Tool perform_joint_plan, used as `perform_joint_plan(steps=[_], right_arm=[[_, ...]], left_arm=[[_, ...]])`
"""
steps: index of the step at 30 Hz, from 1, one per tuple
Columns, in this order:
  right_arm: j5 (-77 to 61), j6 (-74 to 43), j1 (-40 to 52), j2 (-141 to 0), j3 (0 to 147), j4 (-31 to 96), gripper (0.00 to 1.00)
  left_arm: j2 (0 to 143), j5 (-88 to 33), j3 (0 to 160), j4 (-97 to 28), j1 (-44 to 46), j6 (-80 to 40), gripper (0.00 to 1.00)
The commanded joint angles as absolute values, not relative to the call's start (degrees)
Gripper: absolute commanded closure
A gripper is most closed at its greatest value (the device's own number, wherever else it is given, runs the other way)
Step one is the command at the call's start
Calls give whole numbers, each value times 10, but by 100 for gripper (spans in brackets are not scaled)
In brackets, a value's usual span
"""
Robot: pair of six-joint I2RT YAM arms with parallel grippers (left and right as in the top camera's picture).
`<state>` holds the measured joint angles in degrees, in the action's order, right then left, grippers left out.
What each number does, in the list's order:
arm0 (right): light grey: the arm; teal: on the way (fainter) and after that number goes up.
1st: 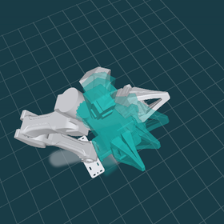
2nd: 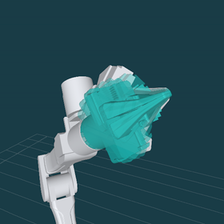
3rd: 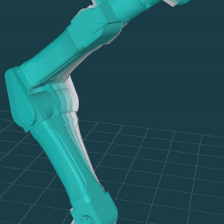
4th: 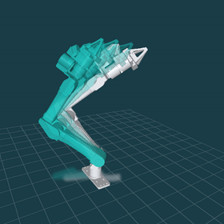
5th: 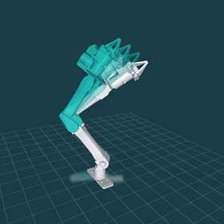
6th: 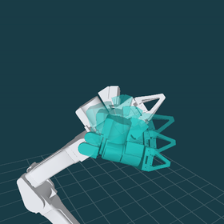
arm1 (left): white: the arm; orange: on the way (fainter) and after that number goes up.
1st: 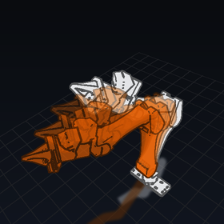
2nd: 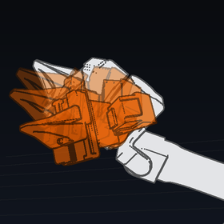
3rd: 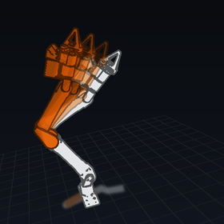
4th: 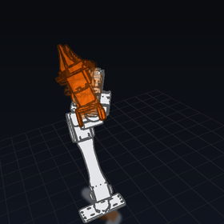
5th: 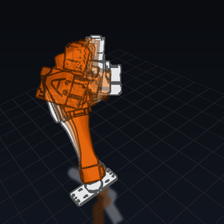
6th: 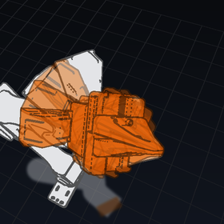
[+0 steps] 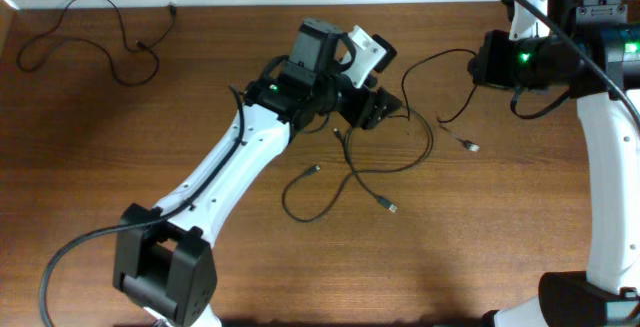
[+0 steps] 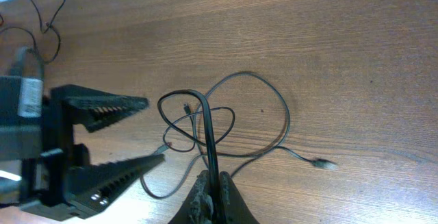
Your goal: Untangle cables
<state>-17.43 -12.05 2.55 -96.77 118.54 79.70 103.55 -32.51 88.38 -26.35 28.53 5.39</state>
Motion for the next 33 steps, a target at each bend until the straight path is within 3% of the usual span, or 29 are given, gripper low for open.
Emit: perform_joint_plan(steps=[1, 4, 8, 11, 13, 18, 26, 29, 31, 33], right_arm=[[-180, -125, 26, -969, 1183, 795, 96], [-180, -125, 26, -969, 1183, 795, 96], [-180, -125, 26, -969, 1183, 795, 96], [-180, -125, 26, -969, 1183, 795, 96], [-180, -125, 26, -969, 1183, 795, 96], [-180, -125, 26, -969, 1183, 795, 96], [-180, -125, 26, -969, 1183, 797, 96], [-180, -125, 26, -969, 1183, 799, 96], [-178, -125, 26, -969, 1183, 800, 96], [-173, -124, 26, -969, 1183, 803, 96]], left_arm=[[1055, -362, 886, -262, 300, 70, 34], [1067, -362, 886, -256, 305, 70, 35], [1087, -362, 886, -218, 314, 67, 46], [1092, -360, 886, -197, 315, 39, 49], [1093, -360, 886, -191, 315, 34, 58], [1097, -356, 886, -187, 320, 28, 60], [1100, -341, 886, -170, 326, 28, 76], [1100, -341, 886, -154, 326, 28, 85], [1100, -341, 886, -147, 326, 28, 97], [1099, -341, 886, -138, 325, 28, 100]])
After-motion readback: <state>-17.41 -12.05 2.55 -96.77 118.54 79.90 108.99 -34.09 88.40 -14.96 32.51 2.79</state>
